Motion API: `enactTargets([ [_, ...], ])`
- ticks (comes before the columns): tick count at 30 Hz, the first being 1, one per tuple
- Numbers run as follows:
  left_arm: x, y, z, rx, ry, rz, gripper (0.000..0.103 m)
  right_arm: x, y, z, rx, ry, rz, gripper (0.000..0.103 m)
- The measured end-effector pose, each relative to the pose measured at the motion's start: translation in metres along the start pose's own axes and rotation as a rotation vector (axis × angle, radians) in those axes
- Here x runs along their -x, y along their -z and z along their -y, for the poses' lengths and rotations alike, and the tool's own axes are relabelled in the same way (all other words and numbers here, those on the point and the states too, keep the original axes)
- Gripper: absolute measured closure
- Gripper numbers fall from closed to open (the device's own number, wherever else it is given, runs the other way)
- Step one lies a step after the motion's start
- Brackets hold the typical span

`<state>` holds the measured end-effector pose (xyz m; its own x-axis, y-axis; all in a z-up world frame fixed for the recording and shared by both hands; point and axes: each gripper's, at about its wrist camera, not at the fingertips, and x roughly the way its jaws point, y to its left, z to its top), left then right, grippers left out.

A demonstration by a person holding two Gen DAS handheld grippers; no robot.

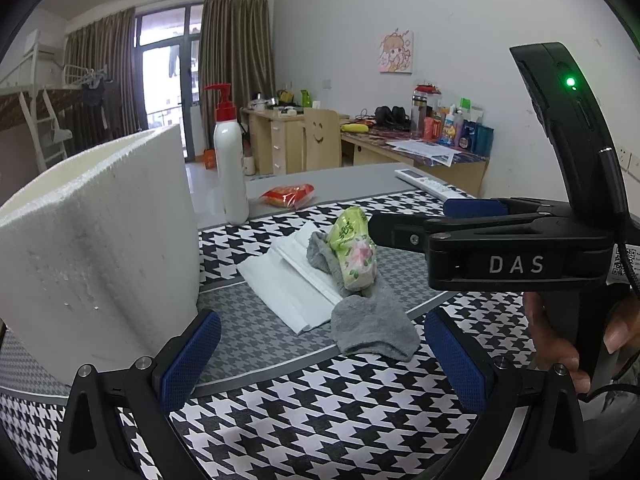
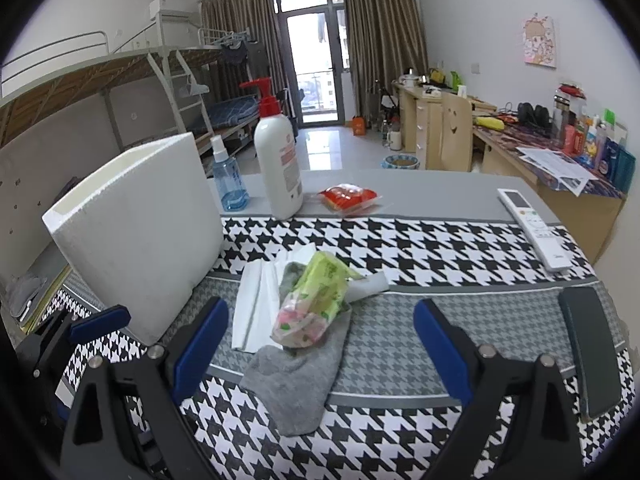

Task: Organize soft objects
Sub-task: 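Grasp the green packet with the right tool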

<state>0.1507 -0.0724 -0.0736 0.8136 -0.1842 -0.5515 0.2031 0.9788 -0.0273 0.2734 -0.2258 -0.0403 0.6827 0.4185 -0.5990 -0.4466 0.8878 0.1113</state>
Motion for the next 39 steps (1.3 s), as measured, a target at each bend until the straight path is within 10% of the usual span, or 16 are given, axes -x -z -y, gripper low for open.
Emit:
enactTargets([
  [24, -0.022, 0.004, -0.006, -0.004, -0.011, -0.047, 0.001, -0.045, 0.004, -0.001, -0.005, -0.100, -0.161, 0.044],
  [29, -0.024, 0.003, -0.006, -0.002, -0.013, -0.049, 0.001, -0.049, 0.005, -0.001, 0.001, -0.094, -0.178, 0.071],
  [39, -0.024, 0.001, -0.001, -0.008, -0.017, -0.043, 0.001, -0.029, 0.000, 0.002, 0.007, -0.096, -0.112, 0.075],
])
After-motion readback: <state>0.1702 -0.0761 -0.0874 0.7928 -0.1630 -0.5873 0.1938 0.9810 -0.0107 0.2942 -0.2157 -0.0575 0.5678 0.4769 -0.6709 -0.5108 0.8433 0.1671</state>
